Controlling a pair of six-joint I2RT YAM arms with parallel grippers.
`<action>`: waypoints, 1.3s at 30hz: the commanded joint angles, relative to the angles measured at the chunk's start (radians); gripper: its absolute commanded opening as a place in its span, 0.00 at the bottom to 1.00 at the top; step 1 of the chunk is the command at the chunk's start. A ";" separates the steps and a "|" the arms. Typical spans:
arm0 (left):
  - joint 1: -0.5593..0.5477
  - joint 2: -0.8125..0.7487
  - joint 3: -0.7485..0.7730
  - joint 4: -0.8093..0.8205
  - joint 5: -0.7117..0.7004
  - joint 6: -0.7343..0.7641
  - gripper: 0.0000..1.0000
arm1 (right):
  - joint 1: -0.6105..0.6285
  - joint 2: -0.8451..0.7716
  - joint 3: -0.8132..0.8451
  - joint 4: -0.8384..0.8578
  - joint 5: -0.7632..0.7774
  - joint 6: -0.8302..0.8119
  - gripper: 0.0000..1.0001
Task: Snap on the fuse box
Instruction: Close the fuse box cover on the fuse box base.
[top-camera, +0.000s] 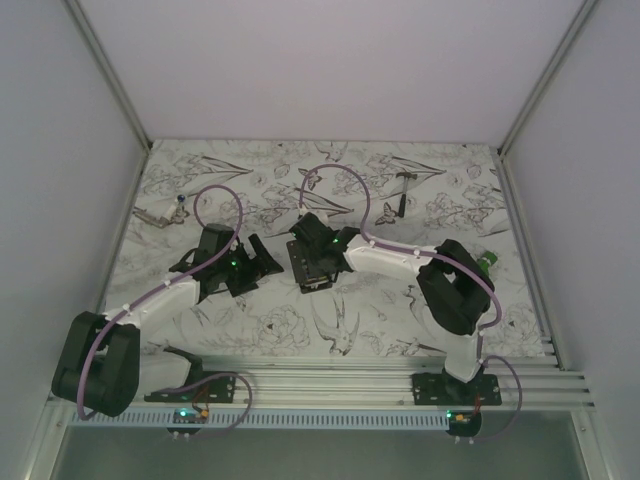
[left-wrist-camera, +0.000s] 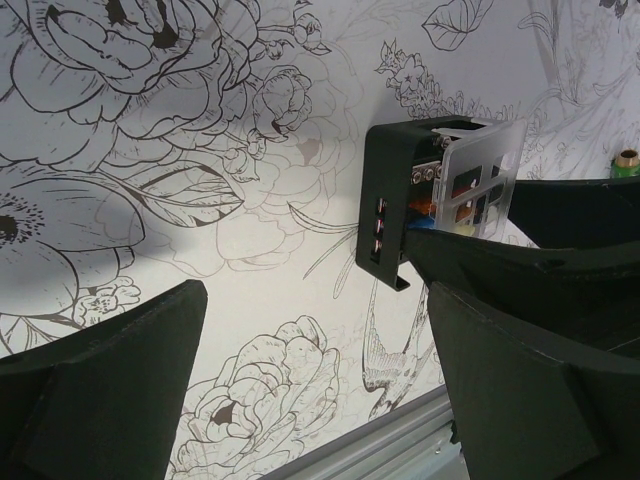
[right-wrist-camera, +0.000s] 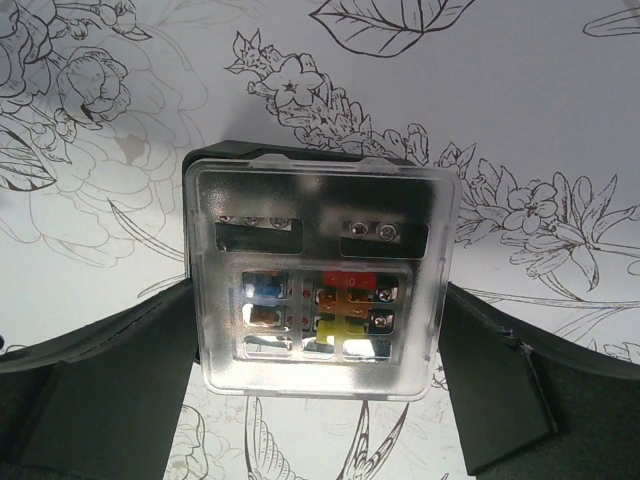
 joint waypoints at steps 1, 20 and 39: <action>0.010 -0.010 -0.015 -0.025 -0.007 0.012 0.96 | 0.013 -0.006 0.029 0.007 0.024 0.033 0.97; 0.010 -0.016 -0.019 -0.024 -0.007 0.010 0.96 | 0.040 -0.055 0.025 0.025 0.076 0.061 0.97; 0.009 -0.017 -0.021 -0.025 -0.005 0.007 0.96 | 0.059 -0.009 0.018 0.071 0.069 0.084 1.00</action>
